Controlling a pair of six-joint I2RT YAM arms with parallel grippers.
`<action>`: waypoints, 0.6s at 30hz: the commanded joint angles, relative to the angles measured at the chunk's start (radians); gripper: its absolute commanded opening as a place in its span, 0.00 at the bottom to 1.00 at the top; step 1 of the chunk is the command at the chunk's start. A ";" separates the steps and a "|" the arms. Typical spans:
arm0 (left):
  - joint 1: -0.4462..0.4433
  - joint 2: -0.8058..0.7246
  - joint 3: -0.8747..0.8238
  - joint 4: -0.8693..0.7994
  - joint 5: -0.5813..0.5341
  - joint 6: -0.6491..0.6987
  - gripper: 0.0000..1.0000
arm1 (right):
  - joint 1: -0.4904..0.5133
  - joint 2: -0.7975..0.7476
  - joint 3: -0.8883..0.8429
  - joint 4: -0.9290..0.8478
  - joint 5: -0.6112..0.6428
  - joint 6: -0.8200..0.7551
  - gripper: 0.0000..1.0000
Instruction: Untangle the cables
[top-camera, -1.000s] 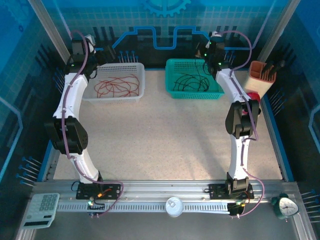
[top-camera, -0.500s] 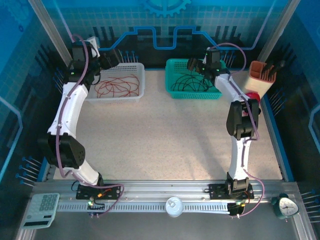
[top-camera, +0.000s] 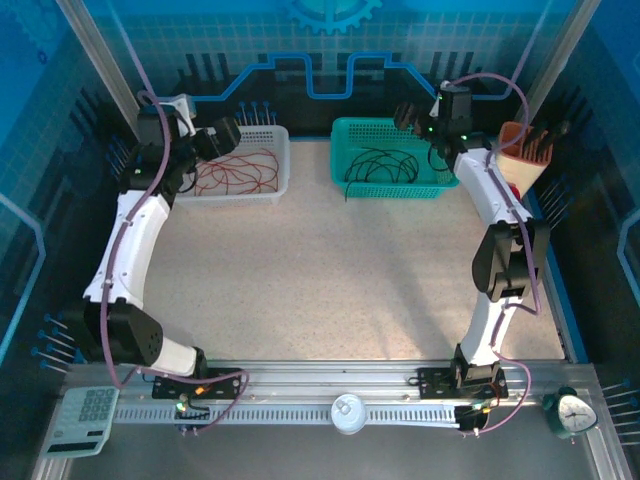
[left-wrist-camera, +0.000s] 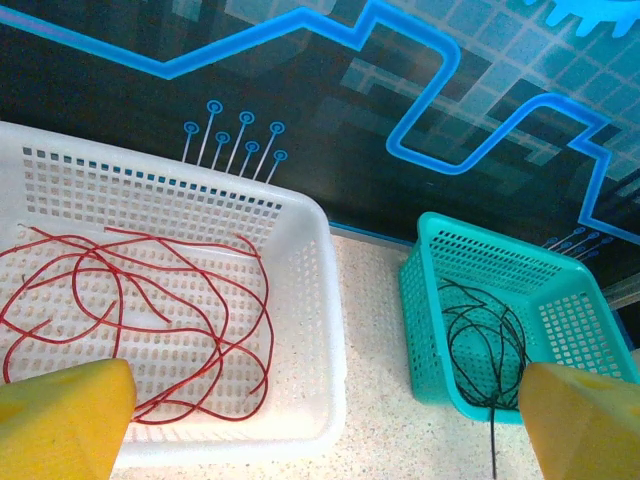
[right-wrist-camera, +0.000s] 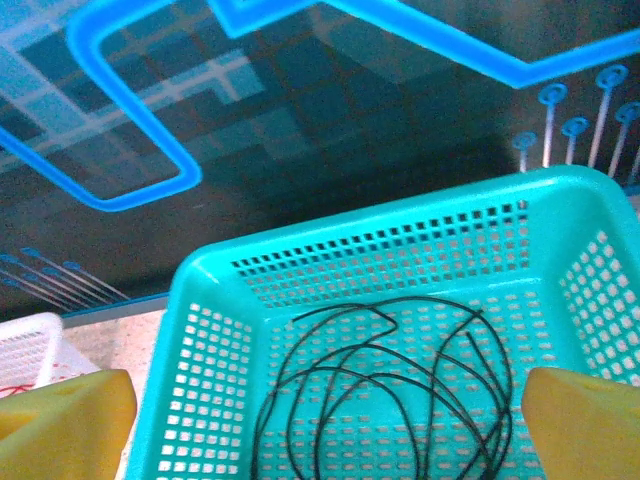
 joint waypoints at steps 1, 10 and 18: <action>-0.007 -0.050 -0.036 0.001 0.010 0.004 0.99 | -0.010 -0.012 -0.046 -0.003 -0.064 0.021 1.00; -0.007 -0.107 -0.142 0.027 -0.004 0.019 0.99 | 0.022 -0.208 -0.293 0.068 -0.122 0.025 1.00; -0.022 -0.258 -0.552 0.405 -0.168 0.148 0.99 | 0.057 -0.562 -0.714 0.265 0.009 -0.130 1.00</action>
